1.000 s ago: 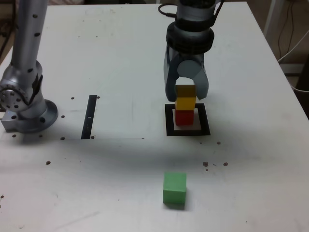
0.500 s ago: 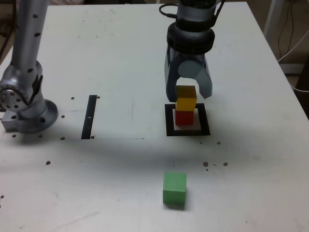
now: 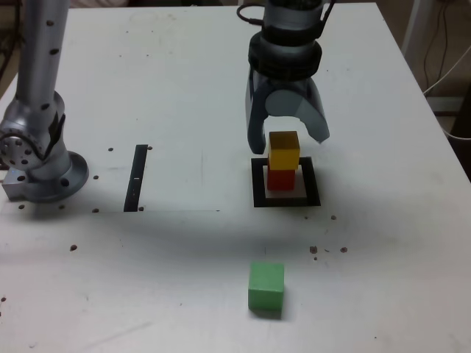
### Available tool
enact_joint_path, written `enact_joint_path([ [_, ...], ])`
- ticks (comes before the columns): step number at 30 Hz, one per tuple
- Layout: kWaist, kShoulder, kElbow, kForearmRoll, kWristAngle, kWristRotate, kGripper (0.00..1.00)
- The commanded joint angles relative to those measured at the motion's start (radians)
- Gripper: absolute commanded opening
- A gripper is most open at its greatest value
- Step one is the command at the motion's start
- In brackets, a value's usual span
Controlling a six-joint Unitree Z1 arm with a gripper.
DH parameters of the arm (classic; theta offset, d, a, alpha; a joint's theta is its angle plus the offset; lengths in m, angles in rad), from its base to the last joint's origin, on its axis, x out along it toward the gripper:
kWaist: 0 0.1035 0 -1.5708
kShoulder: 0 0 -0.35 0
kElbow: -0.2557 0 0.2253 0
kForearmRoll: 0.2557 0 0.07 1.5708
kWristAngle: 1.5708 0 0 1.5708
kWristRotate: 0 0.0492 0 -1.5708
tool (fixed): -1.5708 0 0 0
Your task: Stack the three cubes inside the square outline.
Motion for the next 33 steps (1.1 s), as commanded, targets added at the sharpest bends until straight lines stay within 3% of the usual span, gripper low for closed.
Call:
enact_joint_path([
  [1, -0.002, -0.020, 0.005, 0.008, -0.001, -0.002, 0.99],
  [8, -0.014, -0.055, 0.007, 0.022, -0.001, -0.002, 0.99],
  [15, -0.056, -0.127, 0.024, 0.054, 0.029, -0.022, 0.99],
  [22, -0.137, -0.162, 0.026, 0.088, -0.001, -0.067, 1.00],
  [33, -0.385, -0.203, 0.051, 0.120, -0.037, -0.276, 1.00],
])
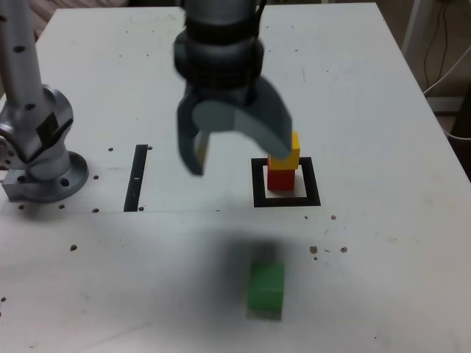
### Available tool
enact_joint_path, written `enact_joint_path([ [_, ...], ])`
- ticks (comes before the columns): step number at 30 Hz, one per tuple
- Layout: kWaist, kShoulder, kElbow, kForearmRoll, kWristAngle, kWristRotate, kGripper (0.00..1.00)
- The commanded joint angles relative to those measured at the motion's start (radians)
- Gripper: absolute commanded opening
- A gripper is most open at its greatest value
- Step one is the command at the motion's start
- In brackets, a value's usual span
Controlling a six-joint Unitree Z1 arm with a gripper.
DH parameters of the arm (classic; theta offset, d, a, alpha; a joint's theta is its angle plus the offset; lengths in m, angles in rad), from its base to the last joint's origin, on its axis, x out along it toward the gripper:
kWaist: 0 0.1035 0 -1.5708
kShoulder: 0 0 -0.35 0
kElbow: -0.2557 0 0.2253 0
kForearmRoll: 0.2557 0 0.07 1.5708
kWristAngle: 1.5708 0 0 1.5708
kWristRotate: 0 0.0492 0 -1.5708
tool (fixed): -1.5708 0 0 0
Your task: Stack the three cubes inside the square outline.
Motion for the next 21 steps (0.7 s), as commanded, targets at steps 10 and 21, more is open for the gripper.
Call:
enact_joint_path([
  [10, -0.181, 0.049, -0.071, -0.013, 0.006, -0.181, 1.00],
  [21, -0.188, 0.097, -0.081, -0.036, -0.032, -0.166, 0.99],
])
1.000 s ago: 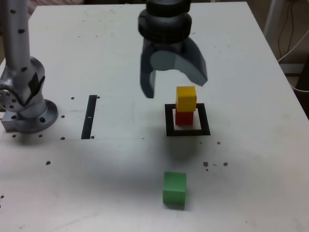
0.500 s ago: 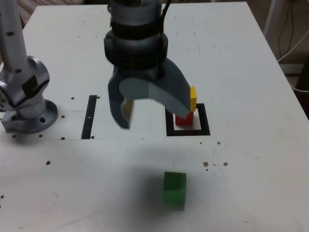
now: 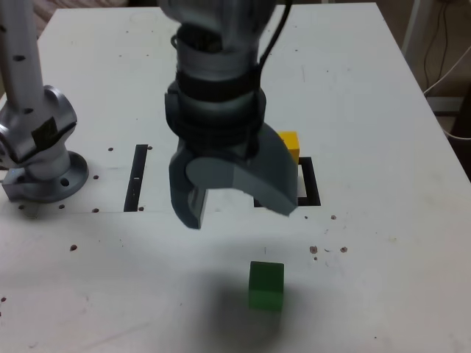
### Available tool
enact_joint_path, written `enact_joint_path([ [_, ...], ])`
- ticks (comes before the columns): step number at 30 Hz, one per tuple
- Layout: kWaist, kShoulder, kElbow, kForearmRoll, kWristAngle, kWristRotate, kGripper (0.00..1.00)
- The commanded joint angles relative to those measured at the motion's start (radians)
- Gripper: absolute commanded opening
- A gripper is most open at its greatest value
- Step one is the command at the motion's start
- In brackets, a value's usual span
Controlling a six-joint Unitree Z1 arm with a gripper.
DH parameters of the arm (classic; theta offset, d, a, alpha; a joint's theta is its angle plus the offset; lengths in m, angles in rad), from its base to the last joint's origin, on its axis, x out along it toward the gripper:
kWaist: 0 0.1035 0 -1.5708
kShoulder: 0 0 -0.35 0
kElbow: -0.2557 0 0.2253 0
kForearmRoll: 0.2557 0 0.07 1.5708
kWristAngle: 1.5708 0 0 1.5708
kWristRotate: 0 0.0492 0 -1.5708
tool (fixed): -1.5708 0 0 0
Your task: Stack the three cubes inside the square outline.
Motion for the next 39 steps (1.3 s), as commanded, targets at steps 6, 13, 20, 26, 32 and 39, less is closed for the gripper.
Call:
enact_joint_path([
  [6, -0.007, 0.024, 0.018, -0.078, -0.026, 0.005, 0.99],
  [13, -0.031, 0.028, 0.035, -0.133, -0.050, 0.000, 0.99],
  [20, -0.040, 0.072, 0.061, -0.198, -0.070, -0.001, 1.00],
  [26, -0.040, 0.127, 0.057, -0.221, -0.081, 0.002, 1.00],
  [32, -0.039, 0.160, 0.055, -0.239, -0.085, 0.012, 0.98],
  [39, -0.031, 0.175, 0.079, -0.259, -0.078, 0.015, 0.92],
])
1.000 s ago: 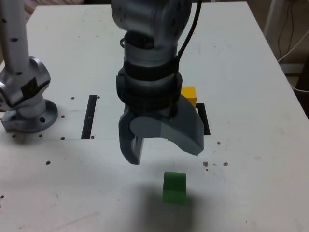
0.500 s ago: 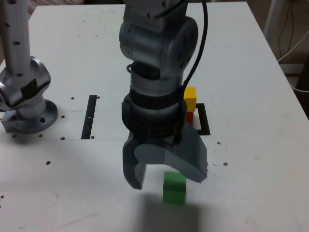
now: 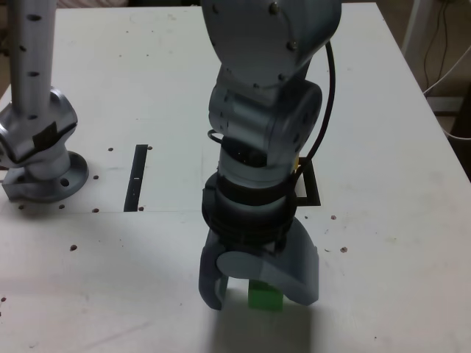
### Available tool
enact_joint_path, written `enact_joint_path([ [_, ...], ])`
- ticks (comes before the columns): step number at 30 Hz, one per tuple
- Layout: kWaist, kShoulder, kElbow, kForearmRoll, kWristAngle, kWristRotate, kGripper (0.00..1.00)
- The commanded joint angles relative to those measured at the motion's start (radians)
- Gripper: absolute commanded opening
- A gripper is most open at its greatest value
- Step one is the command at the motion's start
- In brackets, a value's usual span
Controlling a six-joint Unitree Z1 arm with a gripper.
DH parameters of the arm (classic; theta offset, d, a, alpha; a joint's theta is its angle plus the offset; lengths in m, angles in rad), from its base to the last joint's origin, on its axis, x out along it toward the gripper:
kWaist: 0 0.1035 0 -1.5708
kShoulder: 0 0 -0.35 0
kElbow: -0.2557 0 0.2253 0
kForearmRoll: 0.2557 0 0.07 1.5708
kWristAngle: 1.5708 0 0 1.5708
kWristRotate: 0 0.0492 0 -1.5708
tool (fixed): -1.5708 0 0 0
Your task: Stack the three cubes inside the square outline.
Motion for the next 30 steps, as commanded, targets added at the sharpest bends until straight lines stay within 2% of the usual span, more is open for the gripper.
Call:
enact_joint_path([
  [1, 0.006, 0.002, 0.009, -0.005, 0.004, 0.002, 0.91],
  [7, 0.013, 0.009, 0.016, -0.015, 0.021, -0.006, 0.89],
  [21, 0.015, 0.046, 0.017, -0.037, 0.047, -0.037, 0.77],
  [30, 0.020, 0.054, 0.010, -0.036, 0.110, -0.080, 0.44],
])
